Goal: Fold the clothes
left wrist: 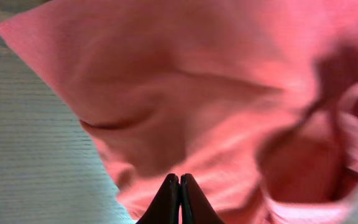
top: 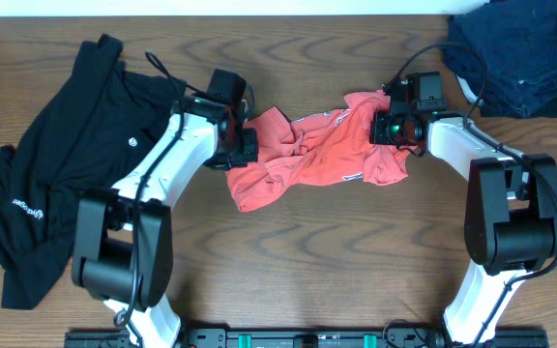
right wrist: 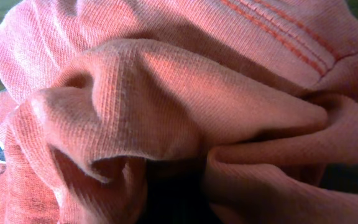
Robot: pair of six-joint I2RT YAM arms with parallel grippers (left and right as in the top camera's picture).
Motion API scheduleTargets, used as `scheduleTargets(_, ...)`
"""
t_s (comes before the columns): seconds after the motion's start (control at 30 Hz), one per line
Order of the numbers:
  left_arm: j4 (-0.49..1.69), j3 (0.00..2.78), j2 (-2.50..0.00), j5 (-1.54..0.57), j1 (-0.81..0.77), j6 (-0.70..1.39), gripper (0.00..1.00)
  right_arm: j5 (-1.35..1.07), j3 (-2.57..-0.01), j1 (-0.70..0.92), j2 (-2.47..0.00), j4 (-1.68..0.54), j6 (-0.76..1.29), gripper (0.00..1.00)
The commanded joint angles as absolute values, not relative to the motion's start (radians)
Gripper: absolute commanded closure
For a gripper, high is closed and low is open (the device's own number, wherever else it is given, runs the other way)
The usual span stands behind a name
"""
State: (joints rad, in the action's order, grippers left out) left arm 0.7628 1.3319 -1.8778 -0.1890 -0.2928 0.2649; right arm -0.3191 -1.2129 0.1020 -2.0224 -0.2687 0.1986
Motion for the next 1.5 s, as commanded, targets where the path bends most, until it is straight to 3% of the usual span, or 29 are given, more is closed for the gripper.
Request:
scheduleTargets(0.0,0.767,1.326,-1.933,-0.084,-0.287,0.259,0.94,-0.334,-1.214,0.105,-2.048,-0.281,0.209,0.99)
scheduleTargets(0.47,0.554,1.326,-2.067,0.001,-0.226,0.259,0.94,-0.290,-1.217,0.102,-2.046,-0.286,0.160,0.97)
scheduleTargets(0.57,0.500,1.326,-2.073,0.004,-0.213,0.233,0.94,-0.278,-1.230,0.092,-2.027,-0.306,0.125,0.86)
scheduleTargets(0.77,0.455,1.326,-2.073,0.013,-0.183,0.220,0.94,-0.288,-1.289,0.057,-1.913,-0.424,0.099,0.50)
scheduleTargets(0.93,0.497,1.326,-2.065,0.012,-0.173,0.221,0.94,-0.262,-1.308,-0.004,-1.821,-0.547,0.096,0.27)
scheduleTargets(1.23,0.533,1.326,-2.063,0.009,-0.175,0.222,0.92,-0.411,-1.307,-0.077,-1.913,-0.591,-0.096,0.11)
scheduleTargets(1.47,0.535,1.326,-2.063,0.009,-0.175,0.222,0.75,-0.475,-1.307,-0.070,-2.031,-0.561,-0.117,0.02)
